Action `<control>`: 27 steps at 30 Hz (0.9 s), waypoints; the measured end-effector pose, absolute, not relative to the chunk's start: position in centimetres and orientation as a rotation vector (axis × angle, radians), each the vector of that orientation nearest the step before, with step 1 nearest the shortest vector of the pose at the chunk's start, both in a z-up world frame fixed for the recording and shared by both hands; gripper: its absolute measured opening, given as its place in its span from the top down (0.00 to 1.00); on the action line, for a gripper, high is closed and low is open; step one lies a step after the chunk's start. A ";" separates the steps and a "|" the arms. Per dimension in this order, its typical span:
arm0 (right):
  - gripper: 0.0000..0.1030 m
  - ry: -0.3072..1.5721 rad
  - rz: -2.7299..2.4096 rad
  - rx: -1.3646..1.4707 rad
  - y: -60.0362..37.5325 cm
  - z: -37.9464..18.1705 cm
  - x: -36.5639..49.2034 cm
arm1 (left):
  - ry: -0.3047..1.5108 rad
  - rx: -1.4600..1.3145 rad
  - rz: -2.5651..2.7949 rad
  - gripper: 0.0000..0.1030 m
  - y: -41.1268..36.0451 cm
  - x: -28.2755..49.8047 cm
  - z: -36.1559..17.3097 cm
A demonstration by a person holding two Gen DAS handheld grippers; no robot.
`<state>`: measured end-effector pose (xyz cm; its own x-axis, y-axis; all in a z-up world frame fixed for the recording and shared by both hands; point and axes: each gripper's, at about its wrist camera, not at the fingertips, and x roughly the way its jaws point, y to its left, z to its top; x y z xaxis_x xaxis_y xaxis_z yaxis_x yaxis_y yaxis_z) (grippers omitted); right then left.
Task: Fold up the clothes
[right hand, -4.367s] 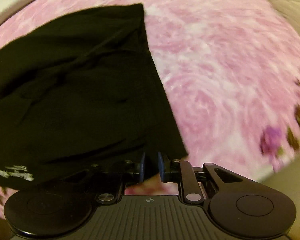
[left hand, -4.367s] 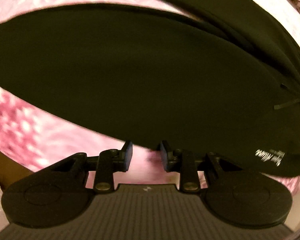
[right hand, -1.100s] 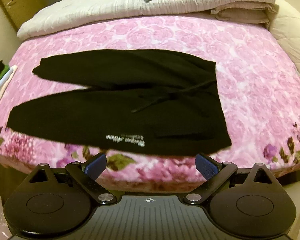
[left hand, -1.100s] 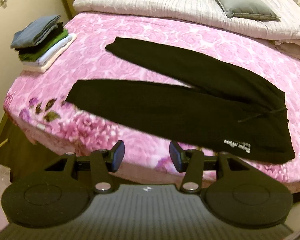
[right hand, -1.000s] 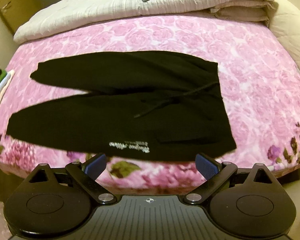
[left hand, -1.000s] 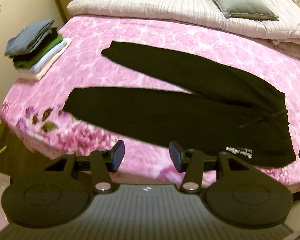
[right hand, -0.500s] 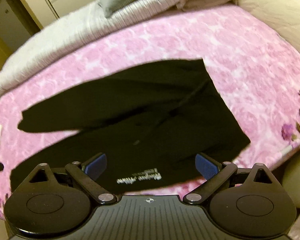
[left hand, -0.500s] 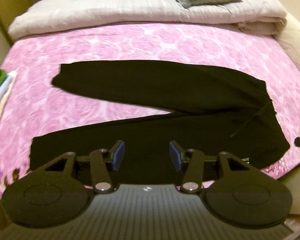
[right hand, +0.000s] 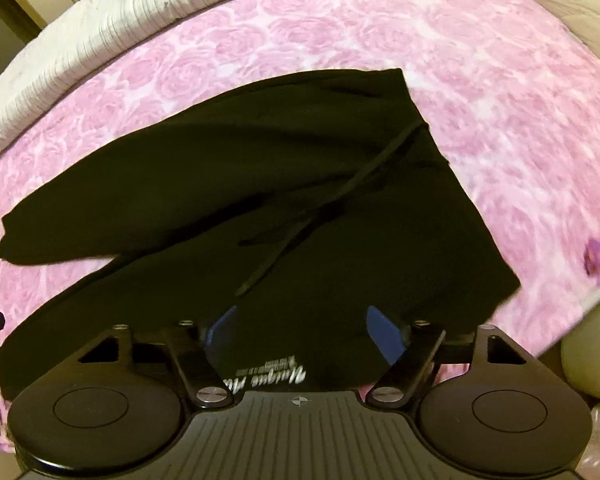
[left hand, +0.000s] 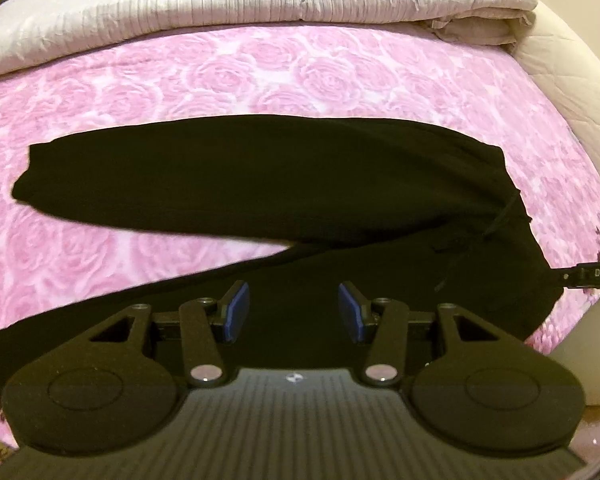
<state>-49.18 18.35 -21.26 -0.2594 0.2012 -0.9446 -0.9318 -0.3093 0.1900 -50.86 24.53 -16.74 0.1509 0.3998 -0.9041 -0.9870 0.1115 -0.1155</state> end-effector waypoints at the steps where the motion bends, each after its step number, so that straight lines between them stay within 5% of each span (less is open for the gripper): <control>1: 0.31 1.030 1.712 -1.118 19.2 -21.7 -49.6 | 0.842 -0.907 1.215 0.56 25.3 -50.8 -17.2; 7: 0.50 0.976 1.805 -1.159 24.3 -24.4 -53.1 | 0.864 -0.926 1.194 0.56 31.0 -50.1 -20.7; 14: 0.51 0.820 1.963 -1.188 31.4 -26.6 -58.5 | 0.855 -0.899 1.140 0.56 38.9 -48.7 -24.9; 24: 0.51 0.354 2.158 -1.333 37.8 -32.0 -63.8 | 0.946 -0.798 1.055 0.57 47.3 -46.6 -30.0; 27: 0.59 0.177 2.184 -1.427 38.9 -33.6 -64.0 | 0.960 -0.792 1.047 0.57 48.5 -46.5 -30.8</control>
